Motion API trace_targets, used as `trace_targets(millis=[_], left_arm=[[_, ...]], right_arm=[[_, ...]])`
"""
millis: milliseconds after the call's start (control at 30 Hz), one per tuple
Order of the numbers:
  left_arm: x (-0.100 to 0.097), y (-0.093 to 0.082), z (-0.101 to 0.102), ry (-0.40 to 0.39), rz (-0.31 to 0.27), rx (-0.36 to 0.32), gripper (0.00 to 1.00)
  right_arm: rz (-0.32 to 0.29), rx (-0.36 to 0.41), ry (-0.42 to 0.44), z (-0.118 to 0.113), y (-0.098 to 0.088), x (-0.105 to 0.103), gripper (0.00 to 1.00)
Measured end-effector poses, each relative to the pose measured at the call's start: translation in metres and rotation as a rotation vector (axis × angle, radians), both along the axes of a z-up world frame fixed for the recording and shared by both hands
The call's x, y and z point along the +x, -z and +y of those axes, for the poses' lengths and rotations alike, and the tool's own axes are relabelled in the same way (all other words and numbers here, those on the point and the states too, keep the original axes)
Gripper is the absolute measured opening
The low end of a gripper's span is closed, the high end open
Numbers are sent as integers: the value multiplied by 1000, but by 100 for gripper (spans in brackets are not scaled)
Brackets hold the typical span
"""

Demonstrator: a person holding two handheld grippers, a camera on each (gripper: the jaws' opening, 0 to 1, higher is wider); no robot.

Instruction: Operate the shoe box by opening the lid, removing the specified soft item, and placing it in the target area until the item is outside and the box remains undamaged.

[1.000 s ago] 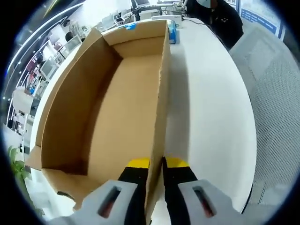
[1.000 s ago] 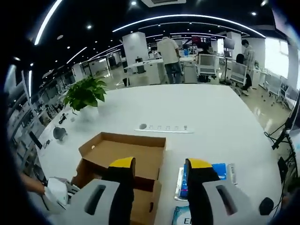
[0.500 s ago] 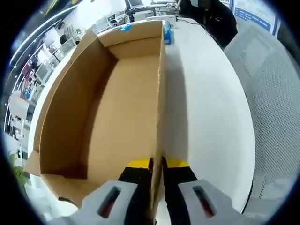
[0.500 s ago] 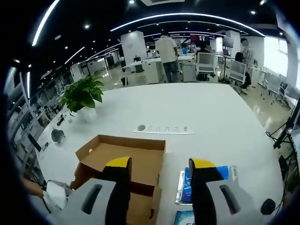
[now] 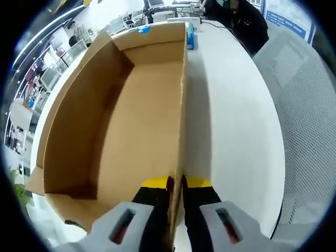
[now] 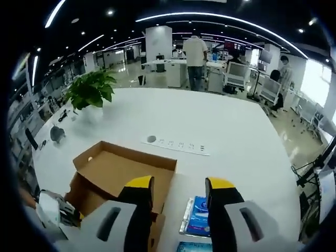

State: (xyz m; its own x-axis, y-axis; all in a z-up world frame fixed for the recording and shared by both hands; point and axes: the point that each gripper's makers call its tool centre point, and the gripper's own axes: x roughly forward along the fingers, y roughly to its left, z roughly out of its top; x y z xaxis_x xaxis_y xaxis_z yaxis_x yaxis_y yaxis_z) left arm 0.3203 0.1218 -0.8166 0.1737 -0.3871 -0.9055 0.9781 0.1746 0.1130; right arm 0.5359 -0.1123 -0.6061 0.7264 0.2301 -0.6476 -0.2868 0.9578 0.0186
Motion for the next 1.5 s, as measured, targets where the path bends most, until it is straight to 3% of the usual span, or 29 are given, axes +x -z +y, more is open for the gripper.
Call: trace_targets(millis=[200,333,767,1100,1200,1500], left_arm=[[0,0,0,-1,-4,0,8],[0,1,0,-2,-3,0,8],[1,1,1,-16,5,3,8],[0,2,1,-15,5,1,8],[0,3,2,-13,4,0,8],[-3,3,2,-13,5,0,8]], right_arm=[[12,35,27,6,4,1,39],[-3,24,38,6,5,9,45],[50,117,142,3,28,37,43],[96,68,129,8,53,50,39],[140,4,110,6,69,51,31],[199,34,107,25,98,61,36]])
